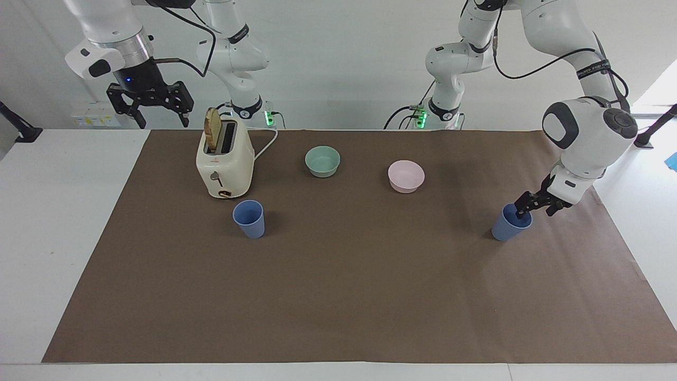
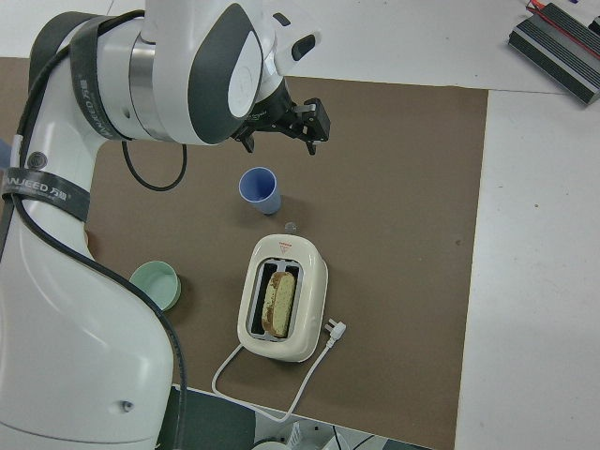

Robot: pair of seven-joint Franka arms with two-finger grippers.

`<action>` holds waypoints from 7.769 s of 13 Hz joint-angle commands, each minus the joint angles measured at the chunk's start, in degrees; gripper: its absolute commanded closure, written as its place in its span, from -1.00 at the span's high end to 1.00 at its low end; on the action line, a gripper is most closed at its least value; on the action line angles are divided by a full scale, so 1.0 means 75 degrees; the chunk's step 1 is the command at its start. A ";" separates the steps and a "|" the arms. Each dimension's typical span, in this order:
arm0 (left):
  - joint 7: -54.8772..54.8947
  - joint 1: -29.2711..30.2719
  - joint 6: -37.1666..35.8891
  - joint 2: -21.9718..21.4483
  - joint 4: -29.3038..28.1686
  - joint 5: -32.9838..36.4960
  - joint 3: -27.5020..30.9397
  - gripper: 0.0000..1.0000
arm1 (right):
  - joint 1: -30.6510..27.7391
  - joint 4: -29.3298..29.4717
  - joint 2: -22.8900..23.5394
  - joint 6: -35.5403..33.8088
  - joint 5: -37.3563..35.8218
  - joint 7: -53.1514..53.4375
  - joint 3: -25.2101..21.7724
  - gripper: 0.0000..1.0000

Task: Stack blue cups with both arms
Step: 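Reach the left gripper to the nearby blue cup and grasp it, then carry the blue cup toward the table centre and release it upright, then withdraw the left gripper while the right gripper reaches the other blue cup, then grasp the second blue cup with the right gripper and lift it, then carry the held cup over the centre blue cup and lower it inside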

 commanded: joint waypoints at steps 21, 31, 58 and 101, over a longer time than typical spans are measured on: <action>-0.4791 -0.3635 0.0031 -0.0050 0.1340 -0.0553 -0.0177 -1.00 | -0.0040 -0.0086 -0.0109 -0.0040 0.0036 0.0126 0.0027 1.00; -0.5377 -0.4996 0.1134 0.0677 0.0754 -0.0155 -0.0154 -1.00 | -0.0040 -0.0086 -0.0109 -0.0040 0.0036 0.0126 0.0027 1.00; -0.0327 -0.1621 -0.2486 -0.1830 0.0787 0.0314 0.0068 1.00 | 0.0521 -0.2007 0.0650 0.2114 0.0575 0.0208 0.0098 1.00; -0.0409 -0.1562 -0.5463 -0.2088 0.3390 0.0092 0.0069 1.00 | 0.3908 0.1483 0.3451 0.3146 0.0891 0.4133 0.0824 -1.00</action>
